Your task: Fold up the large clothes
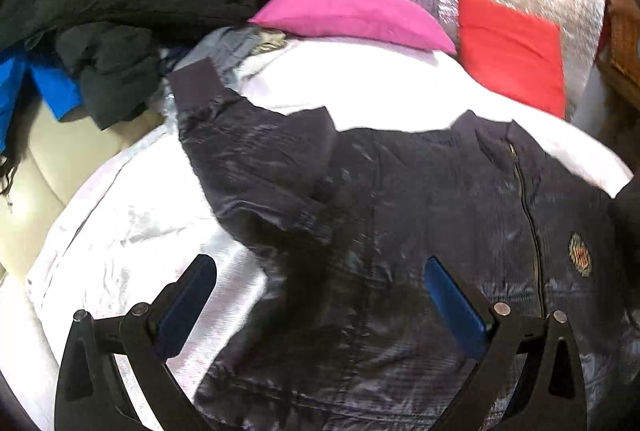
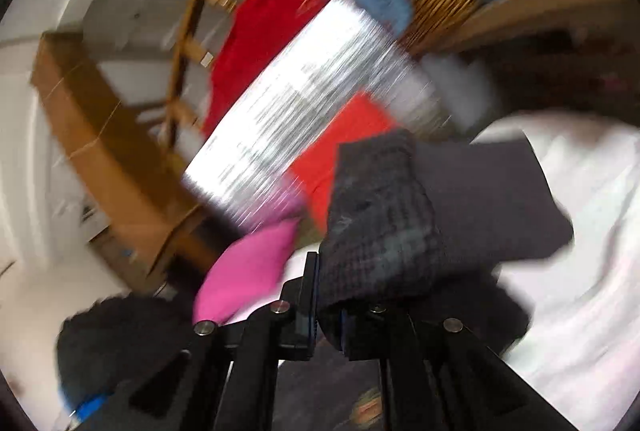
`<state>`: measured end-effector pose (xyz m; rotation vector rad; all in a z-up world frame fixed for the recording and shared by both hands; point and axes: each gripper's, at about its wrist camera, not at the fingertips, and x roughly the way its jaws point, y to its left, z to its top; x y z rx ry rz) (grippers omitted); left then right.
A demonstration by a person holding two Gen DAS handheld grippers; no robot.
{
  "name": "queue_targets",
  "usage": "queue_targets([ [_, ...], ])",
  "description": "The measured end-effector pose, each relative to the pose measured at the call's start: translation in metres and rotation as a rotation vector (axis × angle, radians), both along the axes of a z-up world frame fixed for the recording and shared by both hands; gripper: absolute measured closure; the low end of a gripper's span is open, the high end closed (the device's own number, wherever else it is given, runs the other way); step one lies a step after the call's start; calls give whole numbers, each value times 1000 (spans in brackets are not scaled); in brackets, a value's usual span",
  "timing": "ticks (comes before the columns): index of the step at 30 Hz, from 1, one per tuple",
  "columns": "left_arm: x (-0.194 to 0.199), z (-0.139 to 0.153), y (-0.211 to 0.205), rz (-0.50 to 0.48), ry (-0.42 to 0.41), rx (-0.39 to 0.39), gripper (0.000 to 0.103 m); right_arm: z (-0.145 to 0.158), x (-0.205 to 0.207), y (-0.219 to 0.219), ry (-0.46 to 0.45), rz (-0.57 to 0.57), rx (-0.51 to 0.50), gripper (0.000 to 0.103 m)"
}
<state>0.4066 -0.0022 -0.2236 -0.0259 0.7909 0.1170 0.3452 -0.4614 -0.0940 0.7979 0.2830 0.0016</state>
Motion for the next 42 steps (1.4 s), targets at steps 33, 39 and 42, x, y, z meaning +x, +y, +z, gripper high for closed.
queue_targets([
  [33, 16, -21, -150, -397, 50, -99, 0, -162, 15, -40, 519, 33, 119, 33],
  [39, 27, -31, -139, -416, 58, -79, 75, -186, 43, -7, 604, 115, -1, 75],
  [42, 26, -20, -125, -394, 22, -71, 78, -157, 39, 7, 553, 85, -110, 85],
])
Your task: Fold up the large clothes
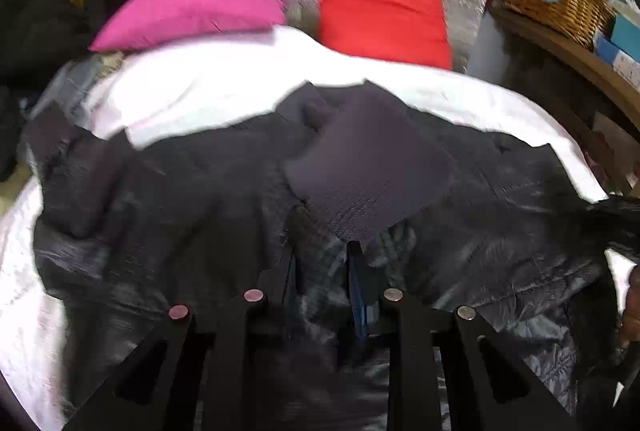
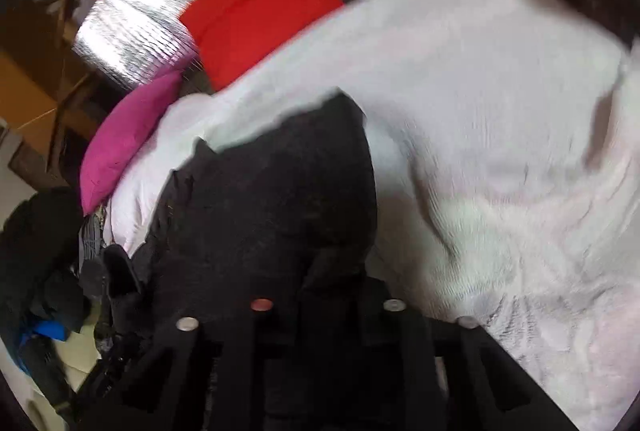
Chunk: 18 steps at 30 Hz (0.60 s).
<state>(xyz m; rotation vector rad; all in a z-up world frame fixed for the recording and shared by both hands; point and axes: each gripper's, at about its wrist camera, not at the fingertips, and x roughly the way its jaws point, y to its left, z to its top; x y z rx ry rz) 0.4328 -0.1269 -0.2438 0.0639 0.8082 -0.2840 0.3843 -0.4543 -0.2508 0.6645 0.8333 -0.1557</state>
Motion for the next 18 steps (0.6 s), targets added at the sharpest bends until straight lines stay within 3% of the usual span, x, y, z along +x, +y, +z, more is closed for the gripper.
queue_targets([
  [4, 7, 14, 39, 69, 6, -43, 78, 38, -24, 14, -105, -8, -111, 86],
  [6, 10, 12, 57, 124, 14, -9, 76, 32, -25, 10, -58, -41, -135, 86],
  [9, 13, 4, 83, 212, 39, 80, 46, 5, -23, -12, 58, -107, -37, 86],
  [10, 13, 3, 90, 217, 54, 78, 28, -1, -24, -19, 81, -118, 36, 86],
  [13, 7, 10, 108, 232, 49, 23, 25, 8, -28, -25, 10, -113, 134, 84],
  [14, 5, 14, 113, 235, 36, 11, 25, 16, -29, -20, -30, -103, 122, 77],
  [16, 1, 19, 120, 256, 11, -9, 23, 27, -30, -5, -82, -71, 104, 44],
  [17, 2, 19, 118, 262, 8, -13, 22, 28, -31, 1, -97, -54, 110, 18],
  [18, 4, 18, 115, 261, 11, -12, 22, 29, -30, 8, -114, -40, 106, 18],
])
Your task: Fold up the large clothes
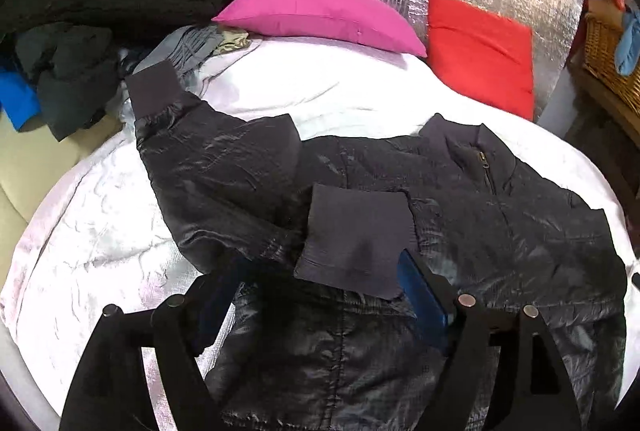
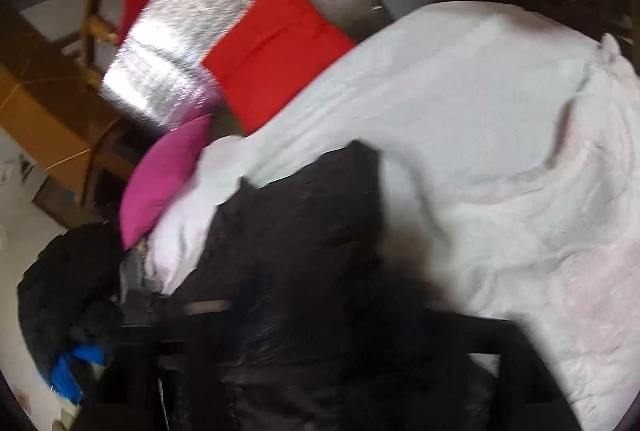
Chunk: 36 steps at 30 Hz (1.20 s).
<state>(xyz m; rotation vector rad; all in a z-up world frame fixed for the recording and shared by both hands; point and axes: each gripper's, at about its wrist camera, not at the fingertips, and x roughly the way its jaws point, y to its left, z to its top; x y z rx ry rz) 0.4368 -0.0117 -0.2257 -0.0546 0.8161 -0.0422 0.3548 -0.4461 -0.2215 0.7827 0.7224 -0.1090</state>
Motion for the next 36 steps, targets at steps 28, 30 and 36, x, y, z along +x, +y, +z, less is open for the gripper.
queue_targets([
  [28, 26, 2, 153, 367, -9, -208, 7, -23, 6, 133, 105, 404, -90, 35],
  [30, 37, -18, 178, 412, 53, -319, 8, -29, 5, 146, 124, 443, -97, 35],
  [36, 64, -46, 193, 381, 85, -578, 8, -41, 5, 178, 137, 496, -122, 35],
])
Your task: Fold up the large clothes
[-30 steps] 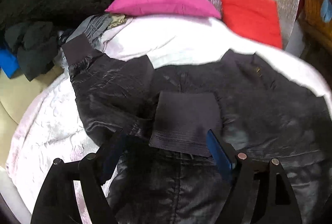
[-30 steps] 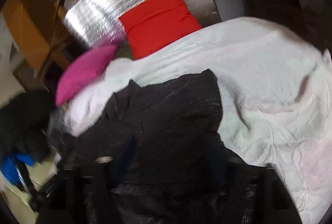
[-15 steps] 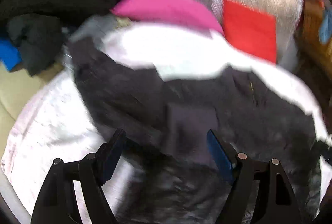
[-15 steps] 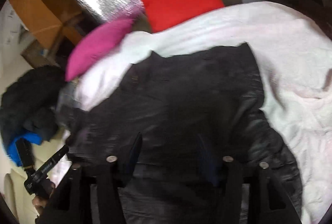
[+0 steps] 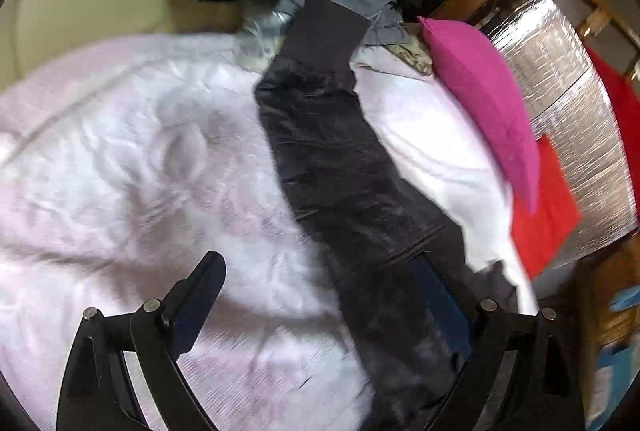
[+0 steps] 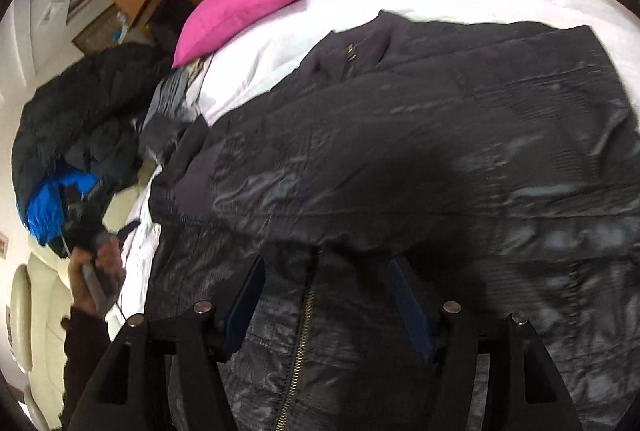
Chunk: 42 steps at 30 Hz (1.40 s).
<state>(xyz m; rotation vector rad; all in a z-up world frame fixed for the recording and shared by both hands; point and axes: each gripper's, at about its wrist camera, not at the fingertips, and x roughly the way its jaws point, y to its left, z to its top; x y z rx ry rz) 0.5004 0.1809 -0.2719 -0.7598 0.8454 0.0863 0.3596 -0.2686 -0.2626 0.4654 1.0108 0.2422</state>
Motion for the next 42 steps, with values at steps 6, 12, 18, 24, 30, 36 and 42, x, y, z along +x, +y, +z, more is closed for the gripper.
queue_targets([
  [6, 29, -31, 15, -1, 20, -210, 53, -10, 2, 4, 16, -11, -1, 35],
  [12, 40, -30, 0, -34, -2, -209, 94, -10, 3, -12, 16, -68, 25, 35],
  [18, 26, 41, -55, -141, -179, -15, 98, -3, 1, -29, -3, -134, 35, 35],
  [24, -7, 75, -184, -421, -259, 144, 98, 5, -4, -51, -28, -226, 59, 35],
  [30, -39, 12, -298, -630, -83, 336, 95, 7, -4, -65, -25, -274, 50, 35],
  [36, -47, 27, -267, -707, -26, 132, 65, 7, -3, -83, -15, -320, 75, 35],
  [42, -56, 70, -176, -643, -127, -144, 20, 10, -12, -93, -27, -331, 75, 35],
])
